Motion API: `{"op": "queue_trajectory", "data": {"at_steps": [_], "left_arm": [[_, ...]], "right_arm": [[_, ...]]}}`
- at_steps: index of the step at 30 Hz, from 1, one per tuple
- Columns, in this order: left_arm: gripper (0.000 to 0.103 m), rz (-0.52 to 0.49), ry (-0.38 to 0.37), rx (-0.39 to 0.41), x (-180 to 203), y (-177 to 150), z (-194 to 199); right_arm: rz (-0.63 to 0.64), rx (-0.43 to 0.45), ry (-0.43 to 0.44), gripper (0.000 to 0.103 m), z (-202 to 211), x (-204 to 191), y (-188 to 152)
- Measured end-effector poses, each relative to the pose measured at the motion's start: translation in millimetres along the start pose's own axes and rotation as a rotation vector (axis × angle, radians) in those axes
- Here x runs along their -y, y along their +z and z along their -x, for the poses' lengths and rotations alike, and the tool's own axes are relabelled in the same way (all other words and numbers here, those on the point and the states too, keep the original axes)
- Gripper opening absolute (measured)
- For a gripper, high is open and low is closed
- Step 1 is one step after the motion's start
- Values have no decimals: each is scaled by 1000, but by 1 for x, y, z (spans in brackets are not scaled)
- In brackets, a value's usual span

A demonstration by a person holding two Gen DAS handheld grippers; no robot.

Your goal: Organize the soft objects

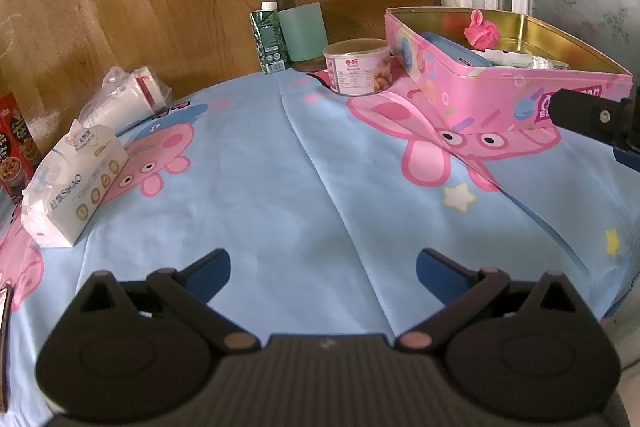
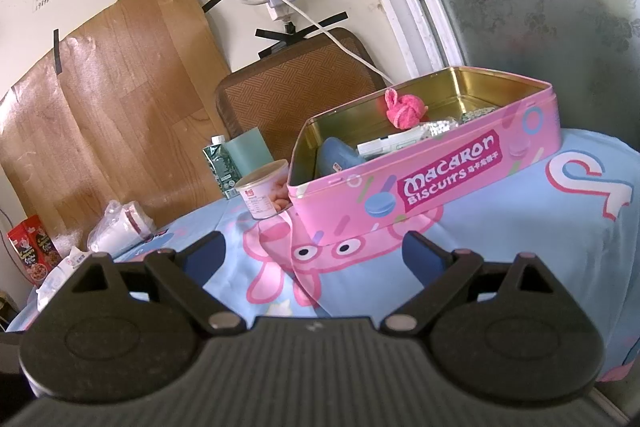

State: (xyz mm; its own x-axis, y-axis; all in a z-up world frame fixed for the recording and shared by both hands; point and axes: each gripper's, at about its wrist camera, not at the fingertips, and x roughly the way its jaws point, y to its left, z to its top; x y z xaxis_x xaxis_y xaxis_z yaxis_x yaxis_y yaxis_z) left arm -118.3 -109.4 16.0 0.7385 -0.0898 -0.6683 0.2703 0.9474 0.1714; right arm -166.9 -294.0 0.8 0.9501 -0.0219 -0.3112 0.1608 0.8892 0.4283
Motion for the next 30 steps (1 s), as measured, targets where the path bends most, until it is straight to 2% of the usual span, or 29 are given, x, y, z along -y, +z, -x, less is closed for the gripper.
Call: {"op": "queue_trajectory", "data": {"at_steps": [22,30], "left_arm": [[103,-13,-17,-10,5,-1,-2],[103,-5,-62,-4,4,-2,0]], "right_arm": [[0,-4,4,97,-1,1,0],[0,-4,4,97,-1,1,0]]}}
